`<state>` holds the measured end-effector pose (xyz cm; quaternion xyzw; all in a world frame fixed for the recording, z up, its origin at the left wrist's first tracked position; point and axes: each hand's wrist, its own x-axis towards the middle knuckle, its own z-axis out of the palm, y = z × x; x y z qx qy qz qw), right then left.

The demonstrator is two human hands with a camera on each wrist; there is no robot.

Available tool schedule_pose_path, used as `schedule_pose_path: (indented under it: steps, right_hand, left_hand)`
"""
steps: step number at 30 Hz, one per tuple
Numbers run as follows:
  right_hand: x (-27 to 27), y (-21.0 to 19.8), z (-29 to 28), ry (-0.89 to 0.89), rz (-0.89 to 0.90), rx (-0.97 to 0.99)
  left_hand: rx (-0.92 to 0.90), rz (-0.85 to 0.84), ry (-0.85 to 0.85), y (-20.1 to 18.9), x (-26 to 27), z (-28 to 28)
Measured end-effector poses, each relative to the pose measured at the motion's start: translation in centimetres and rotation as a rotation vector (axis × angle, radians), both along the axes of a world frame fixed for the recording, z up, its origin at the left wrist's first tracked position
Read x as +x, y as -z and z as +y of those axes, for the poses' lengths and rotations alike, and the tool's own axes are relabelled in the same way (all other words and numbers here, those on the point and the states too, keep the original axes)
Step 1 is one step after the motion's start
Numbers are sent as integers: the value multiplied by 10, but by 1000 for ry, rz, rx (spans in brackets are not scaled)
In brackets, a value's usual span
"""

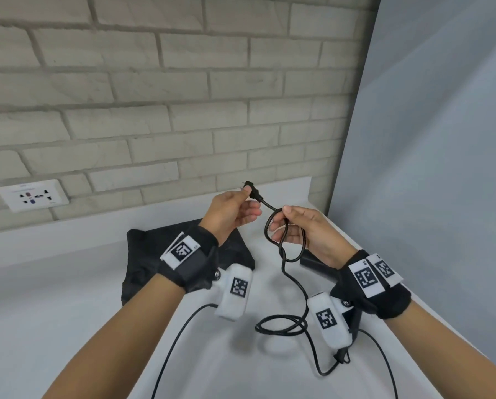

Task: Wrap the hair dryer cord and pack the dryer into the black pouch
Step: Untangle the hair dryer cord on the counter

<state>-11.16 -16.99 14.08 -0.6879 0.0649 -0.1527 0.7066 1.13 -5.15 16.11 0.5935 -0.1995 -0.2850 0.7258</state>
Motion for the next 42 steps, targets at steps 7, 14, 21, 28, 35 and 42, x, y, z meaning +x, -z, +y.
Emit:
schedule_pose_path:
  steps: [7, 14, 21, 28, 35, 42]
  right_hand:
    - [5, 19, -7, 178, -56, 12]
    - [2, 31, 1, 173, -59, 29]
    - [-4, 35, -33, 566, 30, -615]
    - [1, 38, -35, 172, 79, -474]
    - [13, 34, -20, 8, 67, 110]
    - [15, 35, -8, 115, 74, -13]
  left_hand:
    - [177, -880, -221, 31, -54, 17]
    - [386, -968, -178, 49, -59, -6]
    - [294, -733, 131, 56, -44, 21]
    - [190, -513, 269, 56, -41, 48]
    - [236, -523, 438, 46, -45, 57]
    - [389, -695, 145, 54, -38, 51]
